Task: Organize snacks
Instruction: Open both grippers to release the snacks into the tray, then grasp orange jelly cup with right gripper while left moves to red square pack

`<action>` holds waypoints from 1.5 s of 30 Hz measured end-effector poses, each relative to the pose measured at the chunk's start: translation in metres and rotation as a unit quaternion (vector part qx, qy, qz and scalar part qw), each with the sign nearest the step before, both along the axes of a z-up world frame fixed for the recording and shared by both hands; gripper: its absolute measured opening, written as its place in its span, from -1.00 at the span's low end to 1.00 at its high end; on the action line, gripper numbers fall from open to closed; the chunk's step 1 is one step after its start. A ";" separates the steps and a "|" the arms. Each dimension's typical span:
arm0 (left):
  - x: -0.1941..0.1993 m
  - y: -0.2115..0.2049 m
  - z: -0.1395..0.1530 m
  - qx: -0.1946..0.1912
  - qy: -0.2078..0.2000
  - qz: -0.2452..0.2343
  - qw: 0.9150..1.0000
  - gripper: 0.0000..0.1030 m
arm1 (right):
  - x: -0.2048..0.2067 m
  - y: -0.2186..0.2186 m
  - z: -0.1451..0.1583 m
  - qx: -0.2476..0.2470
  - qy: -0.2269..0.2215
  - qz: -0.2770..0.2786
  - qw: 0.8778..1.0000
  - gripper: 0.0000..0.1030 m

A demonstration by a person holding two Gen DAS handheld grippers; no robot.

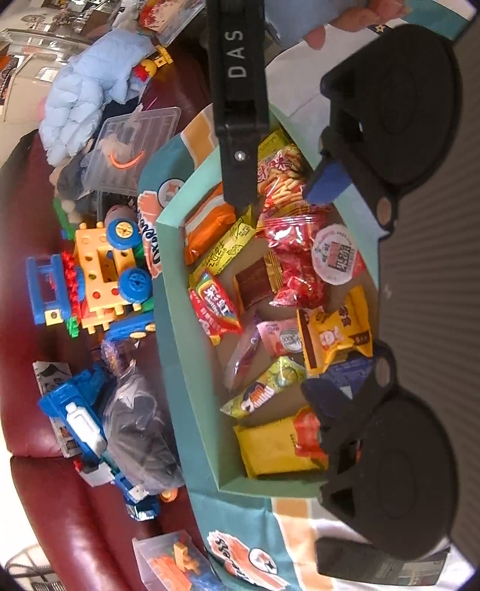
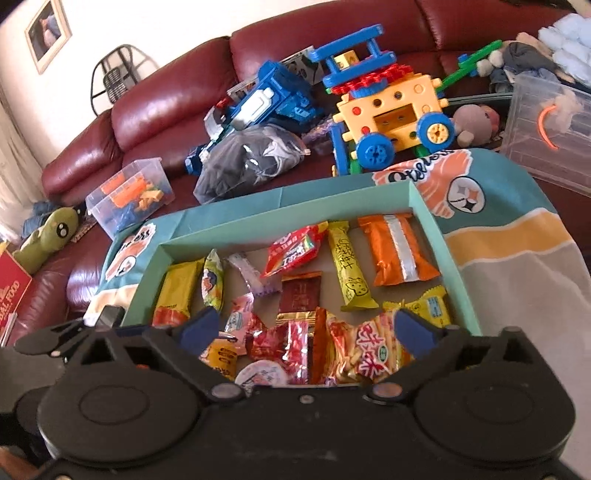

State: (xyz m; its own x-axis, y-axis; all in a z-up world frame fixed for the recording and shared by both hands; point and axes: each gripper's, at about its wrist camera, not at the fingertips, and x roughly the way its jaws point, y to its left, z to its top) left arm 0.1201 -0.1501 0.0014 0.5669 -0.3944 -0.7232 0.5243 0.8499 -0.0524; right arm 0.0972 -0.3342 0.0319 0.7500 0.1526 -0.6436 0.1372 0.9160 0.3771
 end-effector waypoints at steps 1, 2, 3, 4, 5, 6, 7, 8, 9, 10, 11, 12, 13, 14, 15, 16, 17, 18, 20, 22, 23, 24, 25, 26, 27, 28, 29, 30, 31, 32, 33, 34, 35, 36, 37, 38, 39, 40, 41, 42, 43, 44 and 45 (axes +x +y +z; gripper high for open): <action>-0.002 0.002 0.001 0.000 0.000 0.002 1.000 1.00 | -0.003 -0.001 0.000 0.003 0.000 -0.005 1.000 1.00; -0.004 0.004 0.003 -0.001 0.001 0.004 1.000 1.00 | -0.006 -0.001 0.002 0.006 0.002 -0.008 1.000 1.00; -0.007 0.007 0.003 -0.002 0.002 0.006 1.000 1.00 | -0.009 -0.002 0.002 0.009 0.004 -0.011 1.000 1.00; -0.009 0.009 0.004 -0.002 0.004 0.008 1.000 1.00 | -0.013 -0.002 0.003 0.011 0.006 -0.014 1.000 1.00; -0.013 0.011 0.004 -0.003 0.006 0.009 1.000 1.00 | -0.017 -0.002 0.003 0.013 0.008 -0.016 1.000 1.00; -0.016 0.013 0.005 -0.004 0.008 0.009 1.000 1.00 | -0.020 -0.002 0.004 0.014 0.009 -0.018 1.000 1.00; -0.019 0.015 0.005 -0.005 0.009 0.008 1.000 1.00 | -0.025 -0.001 0.005 0.015 0.009 -0.020 1.000 1.00; -0.023 0.016 0.006 -0.004 0.009 0.007 1.000 1.00 | -0.028 -0.001 0.005 0.015 0.010 -0.021 1.000 1.00; -0.027 0.017 0.007 -0.003 0.008 0.006 1.000 1.00 | -0.033 0.000 0.005 0.015 0.011 -0.023 1.000 1.00; -0.031 0.018 0.007 -0.002 0.007 0.005 1.000 1.00 | -0.037 0.002 0.006 0.016 0.013 -0.023 1.000 1.00; -0.035 0.020 0.008 -0.001 0.006 0.005 1.000 1.00 | -0.041 0.003 0.006 0.016 0.015 -0.023 0.999 1.00; -0.039 0.022 0.008 0.000 0.006 0.005 1.000 1.00 | -0.044 0.005 0.005 0.017 0.017 -0.023 0.999 1.00; -0.042 0.024 0.008 -0.001 0.007 0.006 1.000 1.00 | -0.048 0.006 0.005 0.017 0.018 -0.022 0.999 1.00; -0.045 0.026 0.008 -0.002 0.008 0.007 1.000 1.00 | -0.051 0.008 0.005 0.017 0.020 -0.022 0.999 1.00; -0.048 0.029 0.008 -0.002 0.010 0.008 1.000 1.00 | -0.054 0.010 0.005 0.018 0.022 -0.022 0.999 1.00; -0.051 0.032 0.007 -0.001 0.011 0.009 1.000 1.00 | -0.056 0.012 0.005 0.019 0.025 -0.021 0.999 1.00; -0.054 0.036 0.006 0.000 0.011 0.011 1.000 1.00 | -0.059 0.014 0.004 0.021 0.028 -0.022 0.999 1.00; -0.057 0.040 0.005 0.002 0.011 0.014 1.000 1.00 | -0.062 0.017 0.003 0.023 0.031 -0.022 0.999 1.00; -0.062 0.050 0.000 0.003 0.016 0.022 1.000 1.00 | -0.068 0.022 0.000 0.028 0.037 -0.018 0.999 1.00; -0.066 0.062 -0.006 0.004 0.024 0.032 0.999 1.00 | -0.072 0.029 -0.005 0.030 0.047 -0.012 0.998 1.00; -0.068 0.068 -0.009 0.004 0.028 0.037 0.999 1.00 | -0.075 0.034 -0.008 0.030 0.053 -0.009 0.998 1.00; -0.070 0.073 -0.012 0.006 0.030 0.041 0.999 1.00 | -0.077 0.038 -0.011 0.031 0.059 -0.008 0.998 1.00; -0.072 0.079 -0.015 0.008 0.033 0.047 0.998 1.00 | -0.079 0.043 -0.014 0.032 0.065 -0.008 0.997 1.00; -0.073 0.085 -0.018 0.009 0.037 0.052 0.998 1.00 | -0.082 0.047 -0.017 0.032 0.069 -0.007 0.997 1.00; -0.075 0.092 -0.021 0.009 0.040 0.058 0.997 1.00 | -0.084 0.051 -0.020 0.032 0.073 -0.005 0.997 0.94; -0.077 0.098 -0.023 0.007 0.044 0.065 0.997 1.00 | -0.086 0.055 -0.022 0.032 0.076 -0.001 0.997 0.89; -0.077 0.104 -0.026 0.006 0.048 0.071 0.996 1.00 | -0.088 0.060 -0.026 0.034 0.082 0.005 0.996 0.80; -0.079 0.110 -0.028 0.004 0.052 0.077 0.996 1.00 | -0.090 0.066 -0.030 0.035 0.090 0.013 0.995 0.68; -0.082 0.115 -0.031 0.004 0.056 0.082 0.995 1.00 | -0.091 0.072 -0.034 0.035 0.097 0.020 0.994 0.61; -0.084 0.119 -0.034 0.006 0.059 0.084 0.995 1.00 | -0.093 0.079 -0.038 0.033 0.105 0.029 0.994 0.50; -0.086 0.123 -0.036 0.010 0.060 0.087 0.994 1.00 | -0.094 0.084 -0.042 0.031 0.111 0.037 0.993 0.41; -0.090 0.127 -0.038 0.015 0.059 0.090 0.994 1.00 | -0.095 0.091 -0.045 0.027 0.116 0.045 0.992 0.37; -0.092 0.131 -0.041 0.020 0.060 0.093 0.994 1.00 | -0.097 0.095 -0.048 0.024 0.119 0.052 0.991 0.30; -0.094 0.136 -0.043 0.022 0.063 0.096 0.993 1.00 | -0.098 0.101 -0.050 0.020 0.122 0.059 0.991 0.23; -0.096 0.140 -0.046 0.023 0.070 0.099 0.992 1.00 | -0.098 0.106 -0.052 0.015 0.123 0.066 0.990 0.19; -0.098 0.144 -0.049 0.024 0.076 0.102 0.992 1.00 | -0.097 0.111 -0.053 0.009 0.125 0.072 0.990 0.11; -0.099 0.147 -0.052 0.025 0.081 0.105 0.991 1.00 | -0.096 0.117 -0.055 0.004 0.127 0.078 0.989 0.08; -0.101 0.150 -0.053 0.026 0.083 0.107 0.990 1.00 | -0.094 0.120 -0.057 0.000 0.130 0.082 0.988 0.07; -0.103 0.152 -0.055 0.027 0.083 0.107 0.990 1.00 | -0.094 0.124 -0.059 -0.004 0.133 0.085 0.988 0.03; -0.106 0.154 -0.056 0.031 0.083 0.105 0.990 1.00 | -0.093 0.127 -0.061 -0.007 0.133 0.087 0.987 -0.08; -0.108 0.156 -0.058 0.038 0.082 0.102 0.991 1.00 | -0.092 0.129 -0.061 -0.011 0.134 0.091 0.987 -0.15; -0.110 0.156 -0.059 0.047 0.080 0.099 0.991 1.00 | -0.092 0.132 -0.062 -0.019 0.133 0.095 0.986 -0.28; -0.112 0.157 -0.062 0.056 0.080 0.096 0.991 1.00 | -0.092 0.135 -0.062 -0.031 0.130 0.099 0.986 -0.34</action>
State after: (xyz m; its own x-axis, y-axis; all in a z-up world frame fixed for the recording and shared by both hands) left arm 0.0083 0.0066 -0.0602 0.4985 -0.2021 -0.8430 0.3448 0.9384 -0.0211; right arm 0.0050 -0.1994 -0.0306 0.5183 0.2340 -0.8226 0.0383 0.9545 0.2956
